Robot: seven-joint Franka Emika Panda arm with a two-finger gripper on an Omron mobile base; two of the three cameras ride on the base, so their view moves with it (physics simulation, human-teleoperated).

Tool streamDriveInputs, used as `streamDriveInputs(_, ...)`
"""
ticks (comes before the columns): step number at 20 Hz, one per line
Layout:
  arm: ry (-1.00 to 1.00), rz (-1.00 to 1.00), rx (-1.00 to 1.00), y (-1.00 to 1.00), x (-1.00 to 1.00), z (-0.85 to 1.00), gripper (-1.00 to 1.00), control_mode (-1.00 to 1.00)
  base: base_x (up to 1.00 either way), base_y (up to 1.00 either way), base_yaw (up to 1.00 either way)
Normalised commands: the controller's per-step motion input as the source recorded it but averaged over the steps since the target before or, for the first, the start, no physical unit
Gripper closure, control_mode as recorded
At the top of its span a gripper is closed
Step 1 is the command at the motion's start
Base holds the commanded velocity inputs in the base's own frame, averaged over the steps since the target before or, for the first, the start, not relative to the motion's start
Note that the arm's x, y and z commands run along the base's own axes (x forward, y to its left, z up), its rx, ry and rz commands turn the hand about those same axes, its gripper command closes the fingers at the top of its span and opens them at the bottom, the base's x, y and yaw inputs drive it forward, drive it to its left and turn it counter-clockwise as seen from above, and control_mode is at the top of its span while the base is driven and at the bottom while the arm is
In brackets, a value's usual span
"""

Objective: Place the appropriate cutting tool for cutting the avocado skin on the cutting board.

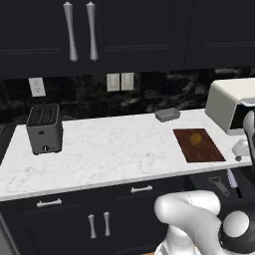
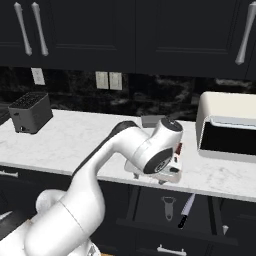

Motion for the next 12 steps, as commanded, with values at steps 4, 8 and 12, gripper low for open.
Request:
streamDriveInputs(4,0.09,-0.14,0.00,-0.83,0.00,-0.97,-1.00,-1.00,0.00,0.00,0.00)
streamDriveInputs(8,0.04,-0.03,-0.04,-0.36,0.01,-0.91,-1.00,-1.00,0.00,0.00,0.00)
streamDriveInputs(12,0.05,0.00,0.00,-0.21,0.14,-0.85,-1.00,-1.00,0.00,0.00,0.00)
